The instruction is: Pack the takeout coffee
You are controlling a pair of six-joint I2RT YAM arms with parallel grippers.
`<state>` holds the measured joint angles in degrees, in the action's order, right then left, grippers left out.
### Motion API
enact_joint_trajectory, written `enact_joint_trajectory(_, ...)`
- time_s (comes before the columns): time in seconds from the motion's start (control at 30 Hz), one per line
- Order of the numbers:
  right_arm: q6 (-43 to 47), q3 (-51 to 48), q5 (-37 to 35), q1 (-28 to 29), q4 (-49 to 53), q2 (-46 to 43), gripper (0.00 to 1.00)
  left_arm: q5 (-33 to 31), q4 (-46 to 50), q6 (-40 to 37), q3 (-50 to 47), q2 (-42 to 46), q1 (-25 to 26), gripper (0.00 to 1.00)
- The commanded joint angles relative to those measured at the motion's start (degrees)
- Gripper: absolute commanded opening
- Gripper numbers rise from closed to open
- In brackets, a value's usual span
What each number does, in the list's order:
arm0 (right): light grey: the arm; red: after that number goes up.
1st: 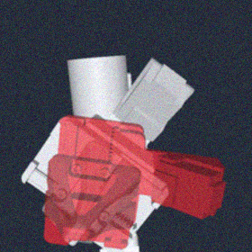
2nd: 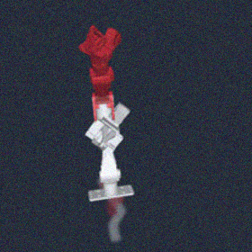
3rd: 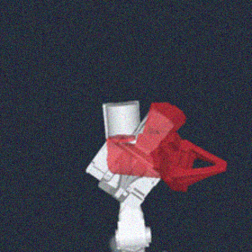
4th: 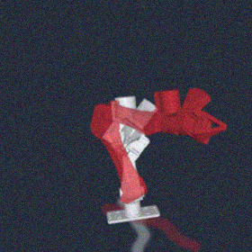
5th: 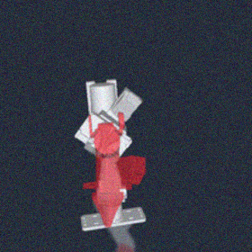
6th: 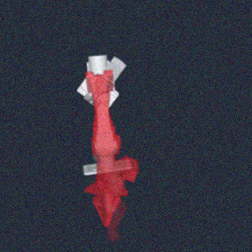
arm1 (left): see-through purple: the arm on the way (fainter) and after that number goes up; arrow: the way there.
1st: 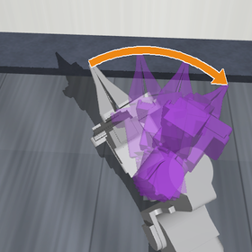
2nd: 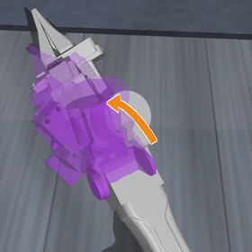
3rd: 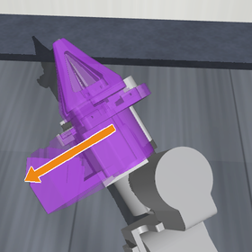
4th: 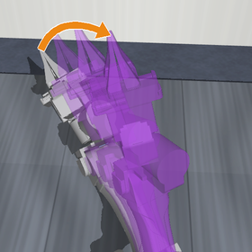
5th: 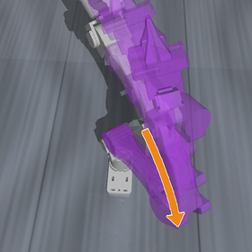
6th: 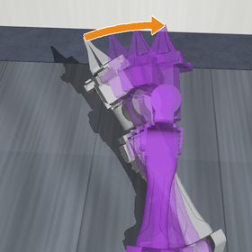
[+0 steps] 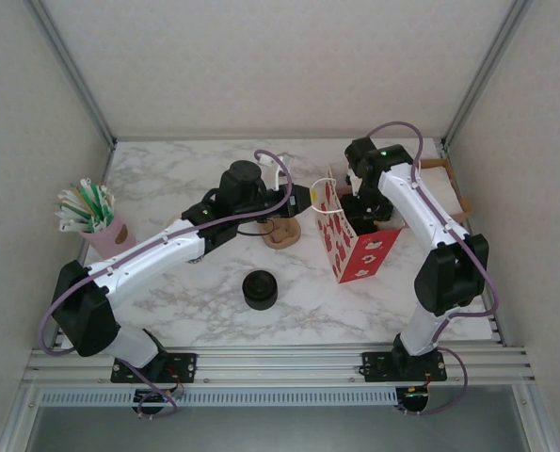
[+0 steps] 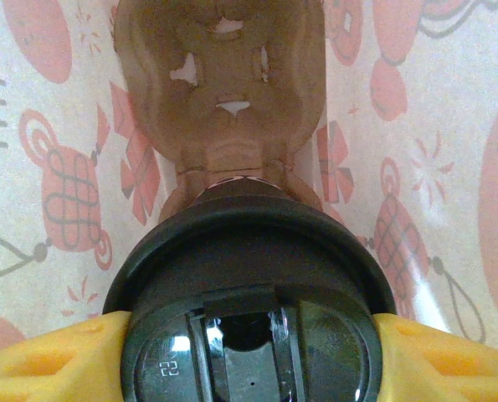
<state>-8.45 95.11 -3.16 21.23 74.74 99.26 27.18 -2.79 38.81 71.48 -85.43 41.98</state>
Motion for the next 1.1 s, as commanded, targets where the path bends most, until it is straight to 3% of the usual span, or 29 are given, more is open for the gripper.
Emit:
enact_joint_trajectory(0.0, 0.45, -1.06, -0.26, -0.36, -0.74, -0.3, 0.66, -0.71, 0.02, -0.75, 0.94, 0.96, 0.61, 0.02)
enact_joint_trajectory(1.07, 0.01, 0.28, 0.2, -0.51, 2.11, 2.36, 0.66, -0.71, 0.69, -1.1, 1.63, 0.89, 0.65, 0.02)
